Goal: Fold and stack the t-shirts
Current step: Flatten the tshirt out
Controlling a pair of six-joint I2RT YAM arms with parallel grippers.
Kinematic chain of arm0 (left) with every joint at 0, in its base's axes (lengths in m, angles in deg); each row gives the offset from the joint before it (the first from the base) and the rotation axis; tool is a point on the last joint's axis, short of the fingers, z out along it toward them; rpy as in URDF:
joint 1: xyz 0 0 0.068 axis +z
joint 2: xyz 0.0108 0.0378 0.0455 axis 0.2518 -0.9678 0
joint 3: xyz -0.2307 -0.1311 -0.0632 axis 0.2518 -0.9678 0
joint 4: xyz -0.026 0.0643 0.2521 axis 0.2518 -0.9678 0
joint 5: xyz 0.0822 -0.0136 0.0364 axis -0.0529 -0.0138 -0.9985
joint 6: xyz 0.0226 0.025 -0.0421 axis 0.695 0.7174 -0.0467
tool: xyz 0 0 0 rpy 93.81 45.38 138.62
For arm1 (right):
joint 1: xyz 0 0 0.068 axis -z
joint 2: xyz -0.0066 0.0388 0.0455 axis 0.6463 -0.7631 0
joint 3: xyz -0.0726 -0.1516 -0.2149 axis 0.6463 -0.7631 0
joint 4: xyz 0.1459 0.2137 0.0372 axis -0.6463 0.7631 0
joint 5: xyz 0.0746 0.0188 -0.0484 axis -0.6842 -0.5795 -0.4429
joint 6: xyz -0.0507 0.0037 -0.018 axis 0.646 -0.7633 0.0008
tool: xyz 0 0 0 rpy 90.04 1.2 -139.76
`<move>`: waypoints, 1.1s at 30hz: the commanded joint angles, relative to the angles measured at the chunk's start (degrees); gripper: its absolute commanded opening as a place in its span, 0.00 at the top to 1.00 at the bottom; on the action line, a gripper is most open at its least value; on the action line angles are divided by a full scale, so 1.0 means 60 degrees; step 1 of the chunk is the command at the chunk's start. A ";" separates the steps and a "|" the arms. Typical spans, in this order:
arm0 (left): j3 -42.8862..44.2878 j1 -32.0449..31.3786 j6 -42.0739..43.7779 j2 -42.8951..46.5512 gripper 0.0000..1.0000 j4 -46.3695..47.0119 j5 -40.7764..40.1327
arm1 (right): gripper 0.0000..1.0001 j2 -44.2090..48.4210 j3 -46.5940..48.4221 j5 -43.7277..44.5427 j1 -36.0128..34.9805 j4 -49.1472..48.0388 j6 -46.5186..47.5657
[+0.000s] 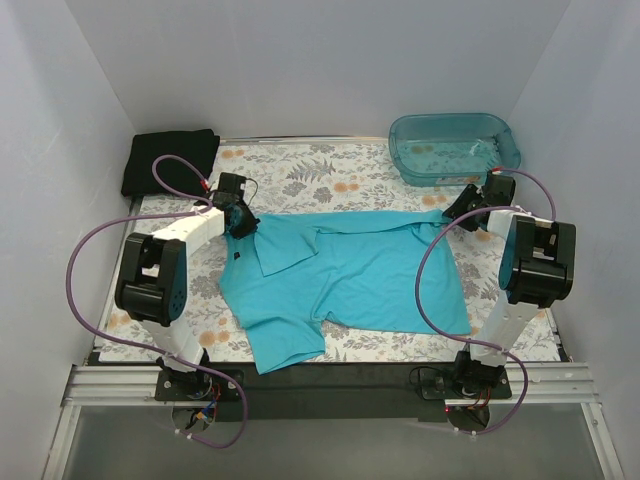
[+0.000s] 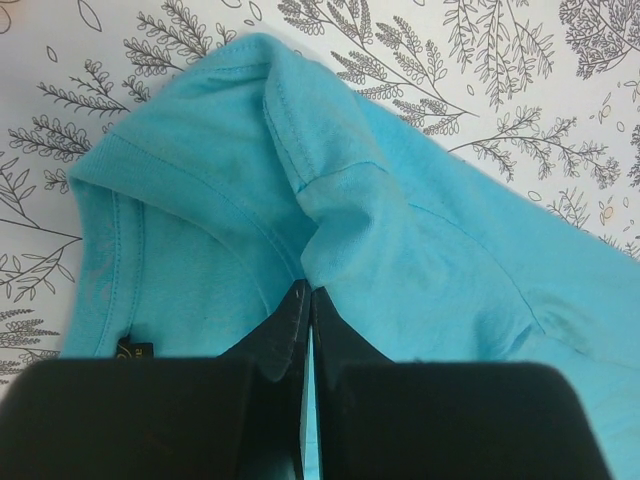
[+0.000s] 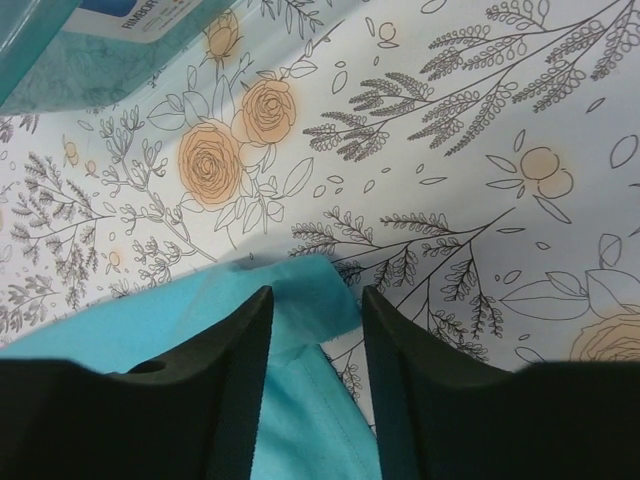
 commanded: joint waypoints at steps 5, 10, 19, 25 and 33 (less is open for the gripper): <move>0.0465 0.0341 0.0118 0.0828 1.00 -0.0153 0.0062 | 0.81 -0.0045 0.0366 -0.0669 0.0029 -0.0488 0.0095; 0.0713 0.0532 0.0162 0.1049 1.00 -0.0342 0.0223 | 0.99 0.0277 0.0659 -0.0933 0.0029 -0.0445 0.0445; 0.0846 0.0957 0.0265 0.1751 1.00 -0.0885 0.0297 | 0.99 0.1288 0.0952 -0.1124 -0.0204 -0.0152 0.1515; 0.0509 0.1221 0.0309 0.2015 1.00 -0.1032 0.0472 | 0.98 0.1494 0.1230 -0.0553 -0.0746 0.0448 0.2204; 0.0231 0.1396 0.0250 0.2016 1.00 -0.1047 0.0765 | 0.96 0.1845 0.0310 -0.0026 -0.0894 0.0947 0.2000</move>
